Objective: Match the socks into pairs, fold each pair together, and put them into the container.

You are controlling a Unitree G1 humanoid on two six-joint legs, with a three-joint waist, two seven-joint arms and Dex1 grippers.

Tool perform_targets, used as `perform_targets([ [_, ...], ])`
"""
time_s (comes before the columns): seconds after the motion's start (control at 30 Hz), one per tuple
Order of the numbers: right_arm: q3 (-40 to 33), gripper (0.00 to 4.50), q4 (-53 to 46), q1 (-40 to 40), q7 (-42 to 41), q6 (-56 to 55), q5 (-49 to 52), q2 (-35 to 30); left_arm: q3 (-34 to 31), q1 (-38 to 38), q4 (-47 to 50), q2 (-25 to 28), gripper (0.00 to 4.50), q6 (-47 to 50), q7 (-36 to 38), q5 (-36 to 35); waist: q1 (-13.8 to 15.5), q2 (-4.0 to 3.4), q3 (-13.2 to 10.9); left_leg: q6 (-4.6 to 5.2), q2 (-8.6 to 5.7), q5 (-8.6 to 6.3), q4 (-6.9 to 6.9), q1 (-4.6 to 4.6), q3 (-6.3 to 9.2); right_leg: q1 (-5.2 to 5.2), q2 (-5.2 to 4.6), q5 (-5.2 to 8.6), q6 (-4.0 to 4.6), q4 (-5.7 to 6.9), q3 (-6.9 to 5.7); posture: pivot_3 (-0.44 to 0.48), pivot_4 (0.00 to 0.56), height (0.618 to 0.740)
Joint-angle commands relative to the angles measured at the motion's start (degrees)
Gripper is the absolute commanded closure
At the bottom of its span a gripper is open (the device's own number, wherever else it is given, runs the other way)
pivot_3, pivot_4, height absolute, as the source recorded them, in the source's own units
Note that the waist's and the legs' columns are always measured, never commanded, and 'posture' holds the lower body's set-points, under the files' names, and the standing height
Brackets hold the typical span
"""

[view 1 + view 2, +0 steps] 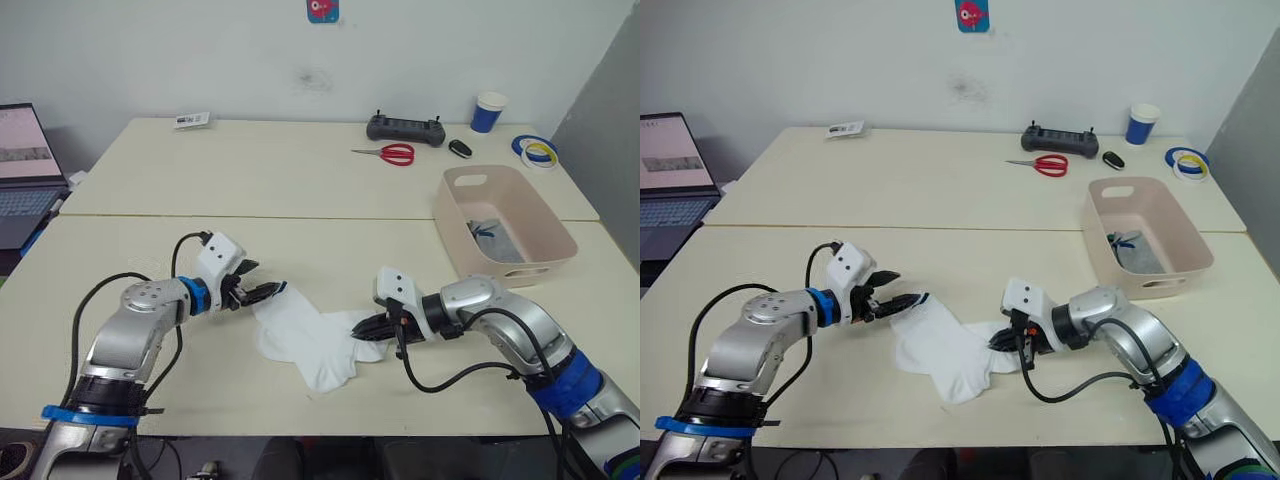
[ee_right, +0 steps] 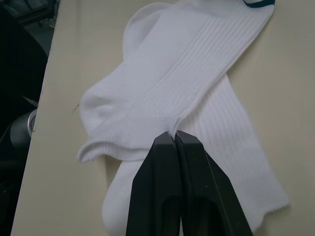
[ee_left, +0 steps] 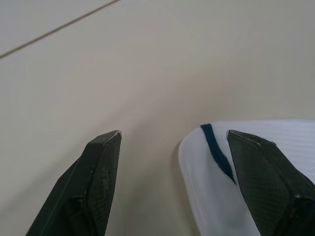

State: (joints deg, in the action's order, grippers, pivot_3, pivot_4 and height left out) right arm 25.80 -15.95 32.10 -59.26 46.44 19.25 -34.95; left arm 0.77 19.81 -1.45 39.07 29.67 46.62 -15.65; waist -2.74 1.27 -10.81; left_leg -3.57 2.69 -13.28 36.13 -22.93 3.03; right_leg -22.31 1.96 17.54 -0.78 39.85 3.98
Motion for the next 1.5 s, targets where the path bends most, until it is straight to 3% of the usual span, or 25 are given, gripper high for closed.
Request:
perform_targets([
  [0.03, -1.44, 4.50, -1.75, 0.28, -0.18, -0.42, 0.19, -0.69, -0.46, -0.12, 0.60, 1.49, 1.55, 0.33, 1.19, 0.35, -0.06, 0.00, 0.00, 0.00, 0.01, 0.00, -0.02, 0.01, 0.01, -0.01, 0.00, 0.00, 0.00, 0.01, 0.00, 0.000, 0.150, 0.740],
  [0.33, 0.28, 4.50, 1.14, -1.58, 0.16, -3.82, -3.66, -1.58, -1.71, -1.45, 1.88, 2.09, 4.47, 2.92, 2.91, -1.11, -0.14, 0.00, 0.00, 0.00, -0.04, 0.00, -0.01, 0.01, 0.01, 0.01, -0.01, 0.00, 0.00, 0.02, -0.01, 0.000, 0.150, 0.740],
  [0.4, 0.21, 4.50, 1.45, -1.75, 0.33, -4.44, -4.16, -1.35, -1.96, -1.58, 2.05, 1.92, 4.47, 3.25, 2.71, -1.25, -0.15, 0.00, 0.00, 0.00, -0.03, 0.00, 0.00, 0.01, 0.00, 0.01, -0.01, 0.00, -0.01, 0.02, -0.01, 0.000, 0.150, 0.740],
  [0.5, -0.41, 3.82, 1.33, -2.00, 0.01, -5.15, -3.93, -1.08, -2.20, -1.73, 2.07, 1.60, 4.50, 3.59, 2.11, -1.21, -0.16, 0.00, 0.00, 0.00, -0.02, 0.00, 0.00, 0.02, 0.01, 0.01, 0.00, 0.00, -0.01, 0.04, -0.02, 0.000, 0.150, 0.740],
  [0.77, -2.73, 1.05, -1.93, -1.18, -0.35, -2.55, -1.05, -0.68, -2.14, -2.18, 2.67, 1.84, 4.50, 3.58, 2.19, -1.36, -0.13, 0.00, 0.00, 0.00, -0.01, 0.00, 0.00, 0.02, 0.02, 0.01, 0.00, 0.00, 0.00, 0.03, -0.01, 0.000, 0.150, 0.740],
  [1.0, 0.19, 1.05, 1.30, -2.09, 2.14, -3.27, -4.30, 1.74, -1.72, -1.98, 3.08, 1.67, 4.50, 3.58, 2.24, -1.30, -0.16, 0.00, 0.00, 0.00, -0.02, 0.00, 0.00, 0.02, 0.03, 0.01, 0.00, 0.00, -0.01, 0.05, -0.02, 0.000, 0.150, 0.740],
  [1.1, 0.51, 1.65, 2.01, -2.16, 2.10, -3.52, -4.87, 1.81, -1.90, -2.12, 3.06, 1.90, 4.50, 3.54, 2.32, -1.26, -0.14, 0.00, 0.00, 0.00, -0.03, 0.00, 0.00, 0.01, 0.00, 0.01, -0.01, 0.00, -0.01, 0.04, 0.00, 0.000, 0.150, 0.740],
  [1.3, 0.69, 3.76, 1.02, -2.75, 0.76, -4.19, -4.73, 1.25, -2.23, -2.74, 3.60, 2.16, 4.50, 3.76, 2.14, -1.27, -0.15, 0.00, 0.00, 0.00, 0.00, 0.00, 0.00, 0.02, 0.04, 0.01, -0.01, 0.00, -0.01, 0.04, -0.01, 0.000, 0.150, 0.740],
  [1.5, 0.76, 3.76, 0.10, -2.87, -0.36, -4.37, -4.35, 1.07, -2.35, -3.09, 3.78, 2.14, 4.50, 3.72, 2.06, -1.19, -0.15, 0.00, 0.00, 0.00, -0.01, 0.00, 0.00, 0.02, 0.03, 0.01, -0.01, 0.00, -0.01, 0.04, -0.01, 0.000, 0.150, 0.740],
])
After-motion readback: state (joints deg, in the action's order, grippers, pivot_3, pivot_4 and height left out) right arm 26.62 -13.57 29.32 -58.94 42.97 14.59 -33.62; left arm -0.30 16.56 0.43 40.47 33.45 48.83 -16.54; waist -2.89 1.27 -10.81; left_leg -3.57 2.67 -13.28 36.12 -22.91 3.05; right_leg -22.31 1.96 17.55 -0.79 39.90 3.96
